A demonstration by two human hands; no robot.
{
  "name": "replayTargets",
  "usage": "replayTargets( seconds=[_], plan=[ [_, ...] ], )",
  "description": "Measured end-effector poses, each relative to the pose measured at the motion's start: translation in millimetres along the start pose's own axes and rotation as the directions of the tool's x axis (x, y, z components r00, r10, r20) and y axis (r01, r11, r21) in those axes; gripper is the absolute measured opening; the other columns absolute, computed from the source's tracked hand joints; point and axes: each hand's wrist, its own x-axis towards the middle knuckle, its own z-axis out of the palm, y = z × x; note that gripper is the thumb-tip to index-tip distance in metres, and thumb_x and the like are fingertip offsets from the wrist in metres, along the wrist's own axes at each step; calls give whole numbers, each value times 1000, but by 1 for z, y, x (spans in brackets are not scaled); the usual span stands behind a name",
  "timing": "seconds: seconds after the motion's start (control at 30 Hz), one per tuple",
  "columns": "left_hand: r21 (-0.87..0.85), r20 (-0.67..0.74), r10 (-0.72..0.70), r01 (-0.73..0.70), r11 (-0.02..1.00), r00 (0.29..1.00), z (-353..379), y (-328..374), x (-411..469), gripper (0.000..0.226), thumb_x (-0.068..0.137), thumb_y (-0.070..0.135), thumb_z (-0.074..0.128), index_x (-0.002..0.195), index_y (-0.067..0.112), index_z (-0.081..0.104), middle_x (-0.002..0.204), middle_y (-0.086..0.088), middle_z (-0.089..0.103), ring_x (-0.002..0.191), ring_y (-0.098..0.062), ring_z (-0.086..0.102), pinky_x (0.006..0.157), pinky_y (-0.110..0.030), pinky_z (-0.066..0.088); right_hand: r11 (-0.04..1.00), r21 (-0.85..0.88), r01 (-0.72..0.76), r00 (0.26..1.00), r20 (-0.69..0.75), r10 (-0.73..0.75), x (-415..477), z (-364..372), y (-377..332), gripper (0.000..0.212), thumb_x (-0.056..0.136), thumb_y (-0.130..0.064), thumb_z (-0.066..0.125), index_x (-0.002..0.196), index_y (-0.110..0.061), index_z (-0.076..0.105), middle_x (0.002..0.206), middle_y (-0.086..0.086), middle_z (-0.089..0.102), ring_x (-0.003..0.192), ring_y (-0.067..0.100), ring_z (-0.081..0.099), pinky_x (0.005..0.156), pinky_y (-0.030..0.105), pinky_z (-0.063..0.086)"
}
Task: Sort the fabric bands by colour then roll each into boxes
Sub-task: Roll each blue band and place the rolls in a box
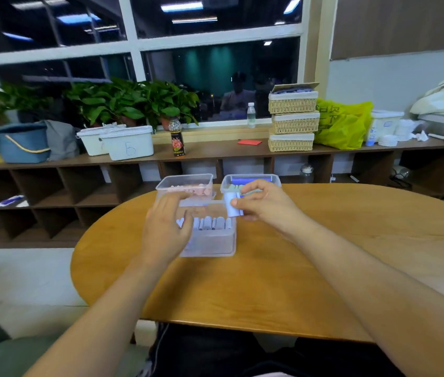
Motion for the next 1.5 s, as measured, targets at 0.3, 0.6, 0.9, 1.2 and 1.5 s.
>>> replayTargets(
  seconds=[0.3, 0.6, 0.9, 1.2, 1.5],
  plan=[
    [30, 274, -546, 561, 828, 792, -15, -79, 20, 32, 102, 20, 57, 134, 26, 64, 140, 1, 62, 115, -17, 59, 98, -37, 50, 750, -651, -113, 981, 45, 186, 67, 91, -8, 16, 84, -16, 79, 77, -4, 72, 58, 10, 71, 50, 17, 71, 50, 20, 54],
    [-64, 377, -617, 684, 726, 690, 3, -79, 7, 31, 111, 27, 41, 136, 33, 60, 125, 0, 64, 91, -13, 59, 61, -29, 45, 289, -954, -73, 958, 13, 285, 87, 128, 12, 18, 81, -23, 81, 91, -14, 69, 95, 3, 71, 87, 22, 69, 79, 32, 58],
    [-50, 421, -626, 706, 706, 656, 3, -77, 10, 29, 111, 22, 39, 128, 30, 61, 118, -1, 64, 90, -20, 62, 61, -30, 45, 142, -990, 21, 940, 68, 333, 91, 145, 19, 38, 100, -28, 62, 135, -13, 65, 123, 8, 63, 119, 27, 63, 100, 36, 55],
    [-32, 422, -648, 725, 688, 634, 2, -75, 11, 35, 112, 23, 37, 139, 29, 59, 125, -1, 60, 93, -22, 63, 60, -28, 46, 59, -992, 113, 915, 127, 382, 87, 145, 11, 38, 105, -27, 54, 140, -12, 63, 138, 10, 62, 117, 28, 61, 101, 38, 51],
    [-9, 450, -636, 715, 699, 627, -4, -72, 12, 40, 112, 21, 34, 143, 30, 57, 123, -3, 62, 88, -22, 64, 58, -28, 47, 466, -879, -104, 992, -58, 112, 89, 103, 16, 10, 88, -25, 69, 84, -16, 67, 81, 3, 66, 77, 20, 63, 62, 31, 51]
  ],
)
